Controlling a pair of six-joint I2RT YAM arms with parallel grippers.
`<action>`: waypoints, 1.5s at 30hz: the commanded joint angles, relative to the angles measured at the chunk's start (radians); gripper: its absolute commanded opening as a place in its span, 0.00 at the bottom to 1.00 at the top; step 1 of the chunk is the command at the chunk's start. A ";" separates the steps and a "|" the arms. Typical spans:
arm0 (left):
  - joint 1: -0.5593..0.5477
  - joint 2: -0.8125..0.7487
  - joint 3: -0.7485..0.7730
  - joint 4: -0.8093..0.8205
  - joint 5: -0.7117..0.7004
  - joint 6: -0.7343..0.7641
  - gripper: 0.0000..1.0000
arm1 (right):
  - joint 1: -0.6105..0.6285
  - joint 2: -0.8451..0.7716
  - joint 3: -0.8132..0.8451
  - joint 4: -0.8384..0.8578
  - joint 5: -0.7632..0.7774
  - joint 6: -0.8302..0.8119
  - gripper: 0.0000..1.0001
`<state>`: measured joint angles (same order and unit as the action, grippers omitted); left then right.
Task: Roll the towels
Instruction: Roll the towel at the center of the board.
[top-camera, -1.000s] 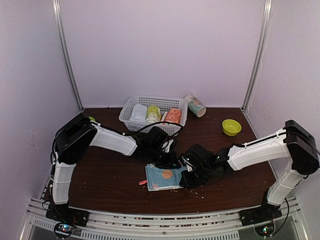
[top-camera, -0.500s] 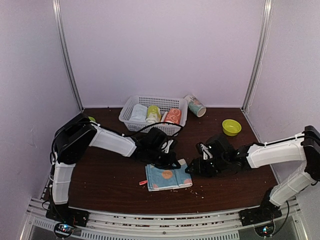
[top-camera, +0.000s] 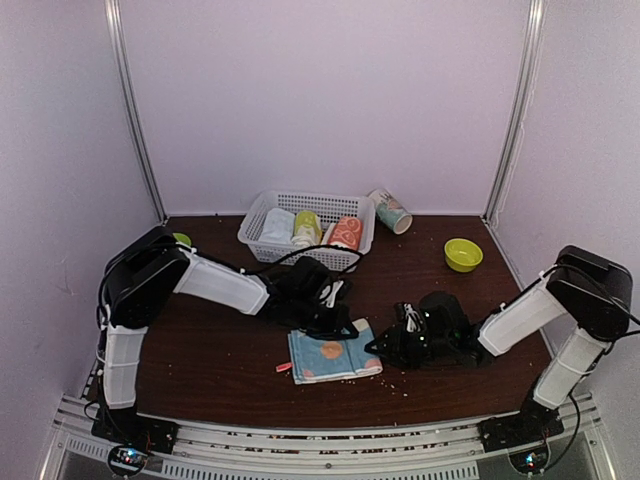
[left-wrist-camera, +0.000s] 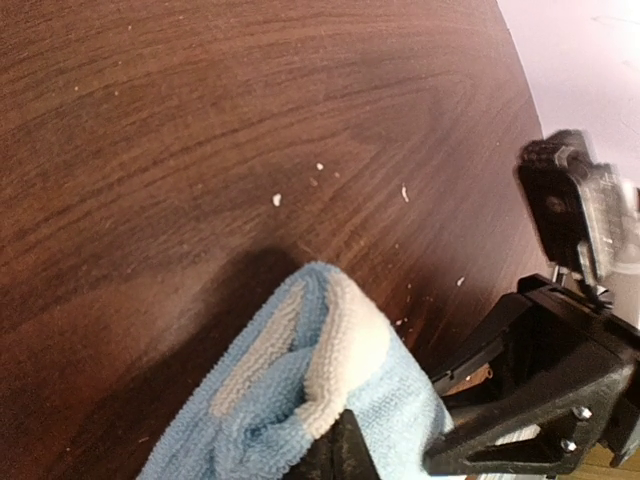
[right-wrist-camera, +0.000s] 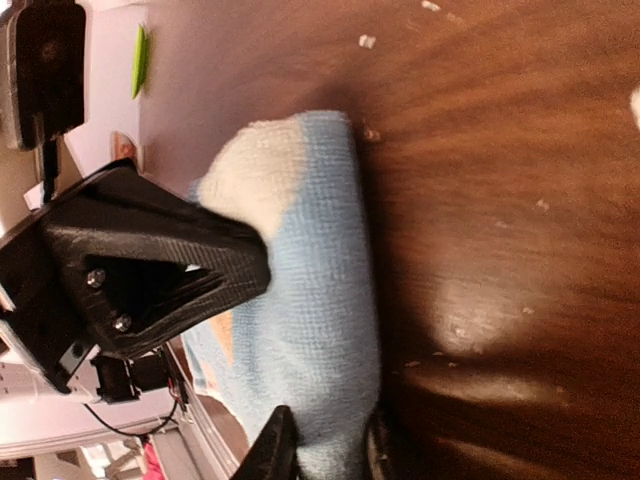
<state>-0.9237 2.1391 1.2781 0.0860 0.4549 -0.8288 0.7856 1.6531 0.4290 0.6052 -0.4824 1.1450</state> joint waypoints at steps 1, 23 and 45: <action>0.004 -0.013 -0.034 -0.042 -0.027 0.003 0.00 | -0.003 0.055 -0.019 0.066 -0.034 0.048 0.14; 0.003 -0.302 -0.201 -0.164 -0.180 0.076 0.29 | 0.102 -0.057 0.465 -1.023 0.433 -0.408 0.00; 0.002 -0.201 -0.227 -0.162 -0.222 0.074 0.02 | 0.276 0.120 0.776 -1.224 0.642 -0.385 0.00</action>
<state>-0.9237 1.9194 1.0782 -0.1040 0.2382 -0.7456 1.0447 1.7599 1.1698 -0.6327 0.1467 0.7410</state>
